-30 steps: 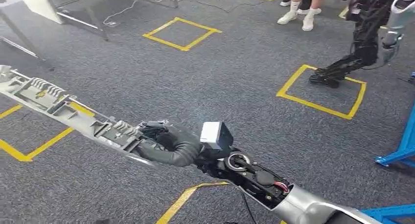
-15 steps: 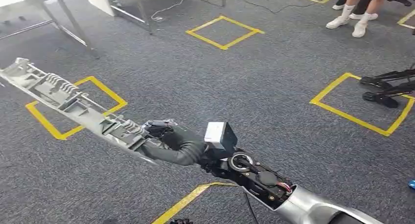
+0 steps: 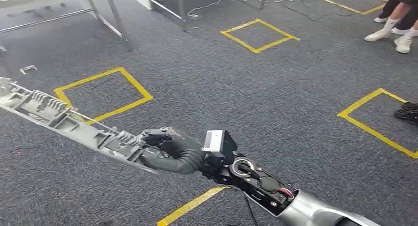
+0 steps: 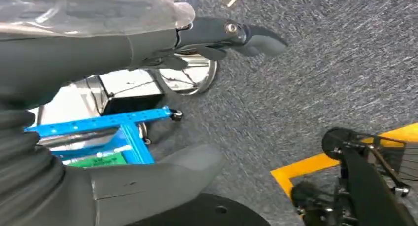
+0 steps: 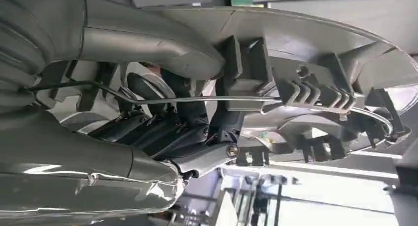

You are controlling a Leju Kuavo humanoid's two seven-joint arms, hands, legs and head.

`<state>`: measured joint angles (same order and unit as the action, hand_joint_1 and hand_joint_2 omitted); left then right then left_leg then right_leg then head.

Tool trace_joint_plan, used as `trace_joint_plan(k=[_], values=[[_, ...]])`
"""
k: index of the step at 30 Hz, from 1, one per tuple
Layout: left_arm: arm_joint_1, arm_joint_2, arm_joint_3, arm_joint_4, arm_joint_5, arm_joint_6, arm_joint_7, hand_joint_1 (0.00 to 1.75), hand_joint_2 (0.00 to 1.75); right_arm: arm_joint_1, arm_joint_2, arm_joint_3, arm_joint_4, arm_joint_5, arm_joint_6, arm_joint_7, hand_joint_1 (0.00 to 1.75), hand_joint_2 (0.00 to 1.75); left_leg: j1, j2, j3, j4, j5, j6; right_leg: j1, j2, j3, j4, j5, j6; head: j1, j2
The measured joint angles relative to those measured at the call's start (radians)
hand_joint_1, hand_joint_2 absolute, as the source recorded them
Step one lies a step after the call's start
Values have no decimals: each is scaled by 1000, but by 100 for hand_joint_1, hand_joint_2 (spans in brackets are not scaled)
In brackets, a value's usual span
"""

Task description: Take the parts from the cabinet and place them on the table.

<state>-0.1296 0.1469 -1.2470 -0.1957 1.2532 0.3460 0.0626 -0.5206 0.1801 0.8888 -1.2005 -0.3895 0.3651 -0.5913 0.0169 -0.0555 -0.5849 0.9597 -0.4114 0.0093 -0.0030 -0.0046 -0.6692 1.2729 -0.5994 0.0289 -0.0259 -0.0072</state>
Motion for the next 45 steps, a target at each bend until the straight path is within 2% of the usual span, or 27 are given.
trace_joint_plan(k=[2,3,4,6,8,9,10,12,14,16,18,19,20,21,22,23,26,28,30,32,37,38,40,42,43,44,45], values=[[0,0,0,0,1,0,0,0,175,-2,1,2,0,0,2,0,175,175,-3,-28,1,0,1,0,4,14,72,-159,92,-17,0,0],[0,-2,1,0,3,0,-1,0,175,-4,3,4,0,0,6,2,175,175,-3,-41,2,0,2,-1,6,48,117,-259,138,-30,0,0],[-1,-8,2,0,6,0,-4,0,175,-5,4,5,0,-2,12,4,175,175,-7,-47,-2,1,4,-4,5,81,137,-297,135,-41,0,0],[-1,-9,3,0,11,0,-7,0,175,-12,7,8,2,-9,24,2,175,175,2,-63,-11,2,10,-13,8,68,139,-314,135,-37,0,0],[7,-9,4,0,11,0,-7,0,175,-18,12,11,2,-13,29,4,175,175,2,-79,-11,-10,18,-28,6,56,143,-326,141,-42,0,0],[8,-7,4,0,6,-1,-6,0,175,-22,16,13,4,-17,26,14,175,175,2,-51,-13,-1,8,-28,-4,44,152,-344,152,-42,2,0],[7,-9,4,0,-4,-3,-5,0,175,-25,18,13,6,-22,20,19,175,175,-5,-6,-31,35,-22,-30,-4,41,153,-350,156,-48,-1,0],[2,-11,4,0,-15,-4,-3,0,175,-26,17,12,11,-31,19,18,175,175,0,33,-104,194,-104,-39,-2,23,150,-350,157,-51,-2,0],[1,-13,4,0,-24,-4,-5,0,175,-26,15,12,19,-34,21,18,175,175,4,43,-157,317,-142,-48,-2,7,147,-348,157,-51,-2,0],[2,-13,4,0,-25,-3,-8,0,175,-26,13,10,26,-36,20,18,175,175,11,48,-114,246,-91,-54,-4,-1,146,-344,155,-48,-2,0],[2,-10,4,0,-28,-3,-10,0,175,-26,13,9,29,-37,20,18,175,175,18,54,-8,57,-12,-59,-6,-3,144,-331,148,-37,-2,0],[1,-12,4,0,-28,-3,-11,0,175,-26,13,8,29,-37,20,17,175,175,16,61,19,5,-23,-59,-2,-4,138,-324,143,-30,-2,0],[-1,-11,4,0,-29,-3,-13,0,175,-26,13,6,29,-37,19,16,175,175,11,53,14,3,-17,-45,4,-4,133,-316,141,-25,0,0],[0,-12,4,0,-32,-3,-15,0,175,-27,13,6,29,-37,19,16,175,175,10,53,12,8,-20,-39,3,-5,132,-318,142,-21,1,0],[0,-16,4,0,-34,-3,-18,0,175,-25,11,5,29,-37,16,16,175,175,14,53,12,5,-19,-41,7,-3,131,-314,129,-32,1,0],[1,-16,4,0,-35,-3,-18,0,175,-25,9,4,29,-37,13,16,175,175,13,52,13,5,-19,-40,6,-3,132,-314,138,-49,1,0],[2,-17,4,0,-39,-3,-18,0,175,-25,2,2,29,-36,8,16,175,175,7,51,13,5,-19,-34,3,-4,136,-320,141,-48,1,0],[2,-18,4,0,-39,-4,-13,0,175,-24,-3,2,26,-25,-1,18,175,175,3,51,12,8,-21,-30,1,-3,139,-327,145,-41,2,0],[2,-19,4,0,-38,-3,-9,0,175,-23,-7,2,23,-17,-3,21,175,175,-1,51,12,9,-23,-19,-5,-4,140,-331,147,-18,1,0],[2,-19,4,0,-37,-3,-1,0,175,-23,-10,2,20,-11,-8,24,175,175,-8,51,11,10,-24,-15,-10,-4,140,-332,146,-4,1,0],[3,-18,4,0,-34,-3,8,0,175,-23,-10,6,14,-8,-11,25,175,175,-14,49,9,10,-25,-1,-16,-8,144,-335,146,16,1,0],[2,-18,4,0,-34,-3,10,0,175,-23,-10,6,9,-7,-11,25,175,175,-1,47,18,-3,-19,9,-16,-10,139,-332,138,22,1,0],[2,-18,4,0,-33,-2,11,0,175,-25,-10,6,8,-6,-12,24,175,175,-1,44,27,-13,-17,14,-15,-3,102,-236,82,19,2,0],[1,-18,4,0,-32,-1,11,0,175,-23,-11,8,7,-6,-12,23,175,175,-2,34,27,-13,-16,14,-16,0,15,-62,10,18,2,0],[1,-18,4,0,-32,0,11,0,175,-21,-11,10,7,-6,-13,23,175,175,-2,27,27,-12,-17,13,-16,0,-18,-1,-5,17,1,0],[2,-18,4,0,-32,0,11,0,175,-20,-11,11,7,-6,-14,23,175,175,-2,17,28,-12,-17,13,-16,0,-27,6,9,15,1,0],[2,-18,4,0,-32,0,11,0,175,-20,-12,13,7,-5,-16,24,175,175,-1,6,30,-12,-18,11,-16,1,-11,-36,43,12,1,0]])
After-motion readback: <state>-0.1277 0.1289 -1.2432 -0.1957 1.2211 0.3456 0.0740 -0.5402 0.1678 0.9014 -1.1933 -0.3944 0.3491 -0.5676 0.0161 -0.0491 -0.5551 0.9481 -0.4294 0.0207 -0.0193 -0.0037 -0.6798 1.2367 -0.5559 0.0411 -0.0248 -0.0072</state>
